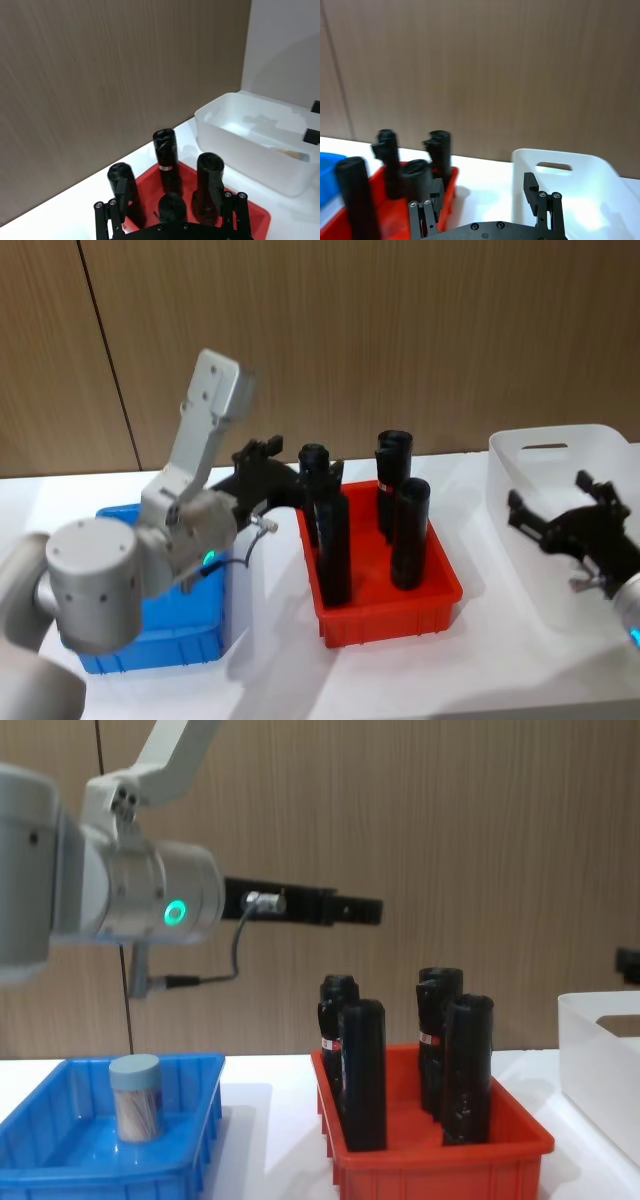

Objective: Pick the cotton swabs from the blue box and place them into the white box.

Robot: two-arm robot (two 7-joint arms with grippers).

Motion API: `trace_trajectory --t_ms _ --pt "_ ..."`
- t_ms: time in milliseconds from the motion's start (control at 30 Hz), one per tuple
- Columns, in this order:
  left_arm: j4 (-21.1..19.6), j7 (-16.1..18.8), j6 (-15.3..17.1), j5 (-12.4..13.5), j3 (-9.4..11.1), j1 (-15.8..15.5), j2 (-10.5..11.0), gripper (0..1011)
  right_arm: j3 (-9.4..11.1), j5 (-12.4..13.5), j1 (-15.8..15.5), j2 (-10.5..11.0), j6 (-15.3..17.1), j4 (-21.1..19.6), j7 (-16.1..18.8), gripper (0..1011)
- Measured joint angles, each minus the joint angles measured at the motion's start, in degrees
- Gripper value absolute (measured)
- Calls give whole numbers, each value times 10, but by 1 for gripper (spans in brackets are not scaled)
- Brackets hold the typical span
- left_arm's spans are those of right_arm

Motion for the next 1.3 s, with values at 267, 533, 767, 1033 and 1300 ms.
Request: trace_trajectory --t_ms 267,533,767,1033,1300 --pt "-22 46 -64 22 10 46 19 1004 -29 1 -44 -3 -7 -49 -3 1001" --pt "-43 87 -121 43 20 89 37 1004 -46 1 -71 -5 -11 -78 -5 1001" --pt "-63 128 -178 62 29 131 54 1004 -48 1 -74 -6 -12 -81 -5 1001" --pt "-76 155 -215 76 35 157 65 1004 -48 1 -74 -6 -12 -82 -5 1001" --pt "-79 159 -222 78 36 162 67 1004 -48 1 -74 -6 -12 -82 -5 1002"
